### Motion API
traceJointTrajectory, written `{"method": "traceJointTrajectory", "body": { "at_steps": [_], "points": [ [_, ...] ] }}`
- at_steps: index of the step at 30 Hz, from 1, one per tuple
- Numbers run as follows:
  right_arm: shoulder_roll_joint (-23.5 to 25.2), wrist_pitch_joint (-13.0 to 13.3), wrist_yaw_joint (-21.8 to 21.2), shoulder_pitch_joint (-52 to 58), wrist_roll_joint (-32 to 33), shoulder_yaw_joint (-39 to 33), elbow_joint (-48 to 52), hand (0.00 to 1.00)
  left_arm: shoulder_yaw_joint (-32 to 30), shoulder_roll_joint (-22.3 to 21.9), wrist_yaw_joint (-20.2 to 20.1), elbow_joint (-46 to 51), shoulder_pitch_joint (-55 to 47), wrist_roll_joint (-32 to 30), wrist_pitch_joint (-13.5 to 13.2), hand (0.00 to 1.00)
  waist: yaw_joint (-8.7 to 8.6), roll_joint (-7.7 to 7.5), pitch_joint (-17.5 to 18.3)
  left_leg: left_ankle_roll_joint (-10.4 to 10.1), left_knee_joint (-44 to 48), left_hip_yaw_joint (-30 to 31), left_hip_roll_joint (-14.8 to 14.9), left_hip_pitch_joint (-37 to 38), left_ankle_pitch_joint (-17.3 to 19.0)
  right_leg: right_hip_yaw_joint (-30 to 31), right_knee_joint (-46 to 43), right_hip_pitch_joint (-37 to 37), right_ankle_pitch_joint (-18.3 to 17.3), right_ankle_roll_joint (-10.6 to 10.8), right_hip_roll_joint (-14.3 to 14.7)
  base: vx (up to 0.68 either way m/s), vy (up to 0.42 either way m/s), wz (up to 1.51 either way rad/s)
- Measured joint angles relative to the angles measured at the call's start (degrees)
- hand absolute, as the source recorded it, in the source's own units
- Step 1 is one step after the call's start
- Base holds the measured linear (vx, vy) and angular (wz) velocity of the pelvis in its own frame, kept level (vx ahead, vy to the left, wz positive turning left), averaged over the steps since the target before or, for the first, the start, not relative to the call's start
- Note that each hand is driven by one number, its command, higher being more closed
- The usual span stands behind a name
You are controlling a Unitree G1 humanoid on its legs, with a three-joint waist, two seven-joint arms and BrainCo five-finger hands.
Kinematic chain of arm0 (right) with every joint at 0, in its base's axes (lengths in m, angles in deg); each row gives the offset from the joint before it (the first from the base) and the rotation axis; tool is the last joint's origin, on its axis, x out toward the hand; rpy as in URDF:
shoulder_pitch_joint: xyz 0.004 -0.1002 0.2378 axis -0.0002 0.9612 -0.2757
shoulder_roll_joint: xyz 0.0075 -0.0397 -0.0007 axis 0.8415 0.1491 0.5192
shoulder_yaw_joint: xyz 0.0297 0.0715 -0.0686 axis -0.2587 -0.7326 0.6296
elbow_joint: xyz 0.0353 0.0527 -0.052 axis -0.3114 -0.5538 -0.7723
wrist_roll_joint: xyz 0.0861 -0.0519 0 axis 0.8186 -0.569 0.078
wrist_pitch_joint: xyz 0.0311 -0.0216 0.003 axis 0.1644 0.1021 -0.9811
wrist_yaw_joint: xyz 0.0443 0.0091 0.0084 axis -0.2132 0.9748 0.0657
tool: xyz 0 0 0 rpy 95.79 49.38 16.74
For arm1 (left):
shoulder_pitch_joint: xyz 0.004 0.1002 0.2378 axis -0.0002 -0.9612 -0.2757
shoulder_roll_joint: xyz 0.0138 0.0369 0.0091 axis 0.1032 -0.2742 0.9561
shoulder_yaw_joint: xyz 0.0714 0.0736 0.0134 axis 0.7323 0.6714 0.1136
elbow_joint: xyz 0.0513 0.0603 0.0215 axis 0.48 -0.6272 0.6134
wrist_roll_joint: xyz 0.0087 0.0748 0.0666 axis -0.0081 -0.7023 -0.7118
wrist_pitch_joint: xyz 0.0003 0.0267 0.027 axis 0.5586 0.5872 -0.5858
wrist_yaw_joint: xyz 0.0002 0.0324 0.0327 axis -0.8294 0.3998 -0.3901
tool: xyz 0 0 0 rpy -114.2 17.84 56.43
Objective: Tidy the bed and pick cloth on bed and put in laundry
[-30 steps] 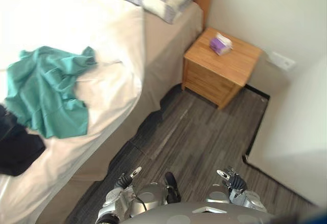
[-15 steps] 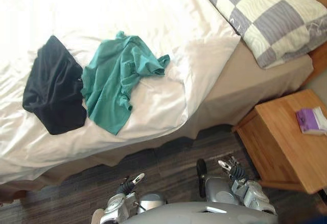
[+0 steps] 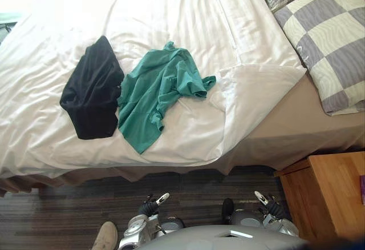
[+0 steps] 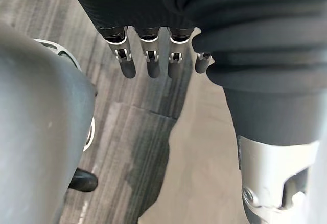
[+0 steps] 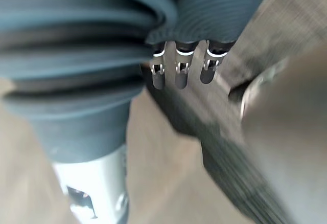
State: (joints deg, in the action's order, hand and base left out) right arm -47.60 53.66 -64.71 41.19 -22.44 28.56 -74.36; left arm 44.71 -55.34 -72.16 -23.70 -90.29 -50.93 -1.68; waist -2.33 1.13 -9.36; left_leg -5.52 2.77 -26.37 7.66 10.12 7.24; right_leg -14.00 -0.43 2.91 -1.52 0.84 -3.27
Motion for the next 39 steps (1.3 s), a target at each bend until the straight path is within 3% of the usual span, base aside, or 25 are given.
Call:
{"method": "traceJointTrajectory", "body": {
  "at_steps": [4,9,11,15,20,22,25,31,35,39],
  "points": [
    [0.01,2.06,5.39,2.77,6.11,-7.0,3.55,0.0,-0.16,0.27,-0.32,0.12,-0.81,0.03,0.48,0.0,-0.22,-0.43,0.42,-0.25,-3.07,-0.34,-0.64,2.22,-1.31,0.07,-0.02,1.35,0.02,0.05,-0.1,0.03,0.013,0.04],
    [-3.38,6.01,13.37,2.38,9.25,-18.68,18.39,0.0,-2.69,2.24,-0.35,0.32,-2.51,-0.19,1.8,0.0,-0.57,-1.58,0.93,0.01,-6.84,-1.77,-0.64,2.99,-1.99,0.69,-0.58,-0.05,0.02,0.09,0.77,-0.08,-0.004,-0.04],
    [-4.99,6.52,14.55,1.79,8.61,-20.26,21.48,0.0,-2.71,2.85,-0.35,0.37,-3.35,-0.69,2.04,0.0,-0.67,-1.84,0.99,0.13,-7.63,-2.12,-0.73,3.07,-2.22,0.77,-0.69,-0.38,0.02,0.09,0.85,-0.11,-0.002,-0.01],
    [-13.29,7.06,18.52,-3.24,-2.4,-20.98,30.03,0.0,-2.57,4.6,-0.25,0.3,-6.92,-1.11,3.98,0.0,-1.19,-3.49,1.19,0.68,-8.68,-1.99,-1.18,3.01,-3.09,1.0,-0.98,-0.8,-0.03,0.14,0.63,-0.12,-0.014,0.01],
    [-21.63,5.12,18.16,-11.21,-11.22,-11.61,31.79,0.0,-0.83,4.87,0.13,0.21,-6.43,-1.13,3.99,0.0,-0.8,-3.53,1.14,1.58,-8.76,-0.8,-2.17,1.56,-3.82,0.27,-1.82,-2.11,-0.31,0.8,-0.58,-0.07,0.004,0.11],
    [-25.02,3.26,18.34,-16.49,-21.11,-4.08,31.58,0.0,0.28,5.25,0.05,0.24,-5.69,-2.09,4.21,0.0,-0.02,-3.45,1.16,2.03,-8.77,0.47,-2.77,0.75,-4.31,-0.95,-1.99,-2.31,0.04,0.88,-1.42,-0.02,0.015,0.26],
    [-28.46,1.95,16.63,-25.76,-26.23,5.35,30.09,0.0,2.89,6.21,-0.51,0.38,-5.5,-4.4,4.26,0.0,1.5,-3.18,0.79,2.36,-8.77,1.7,-3.39,0.49,-4.63,-1.49,-2.03,-2.1,0.57,1.03,-2.08,0.0,0.026,0.2],
    [-31.14,0.21,9.99,-40.3,-29.05,17.66,28.14,0.0,6.1,7.01,-3.82,2.43,-5.07,-6.18,3.66,0.0,3.56,-2.65,-0.26,2.37,-8.7,2.14,-4.69,-1.1,-6.12,-4.31,-1.75,-1.97,1.16,1.21,-3.48,0.0,0.021,0.31],
    [-32.34,-0.54,7.58,-49.12,-31.47,22.02,28.32,0.0,8.25,7.13,-4.98,5.45,-3.48,-6.63,2.05,0.0,4.92,-2.23,-3.88,2.59,-8.38,1.9,-4.69,-3.49,-6.84,-4.05,-2.32,-4.17,2.33,0.79,-4.08,-0.07,0.038,0.13],
    [-34.24,-2.21,6.84,-57.55,-33.35,24.06,28.87,0.0,9.46,7.59,-4.94,7.37,0.12,-4.84,1.45,0.0,4.97,-0.99,-10.72,4.43,-6.86,1.76,-5.25,-8.42,-6.96,-3.19,-4.78,-9.22,2.5,0.71,-5.14,-0.13,0.023,0.06]
  ]
}}
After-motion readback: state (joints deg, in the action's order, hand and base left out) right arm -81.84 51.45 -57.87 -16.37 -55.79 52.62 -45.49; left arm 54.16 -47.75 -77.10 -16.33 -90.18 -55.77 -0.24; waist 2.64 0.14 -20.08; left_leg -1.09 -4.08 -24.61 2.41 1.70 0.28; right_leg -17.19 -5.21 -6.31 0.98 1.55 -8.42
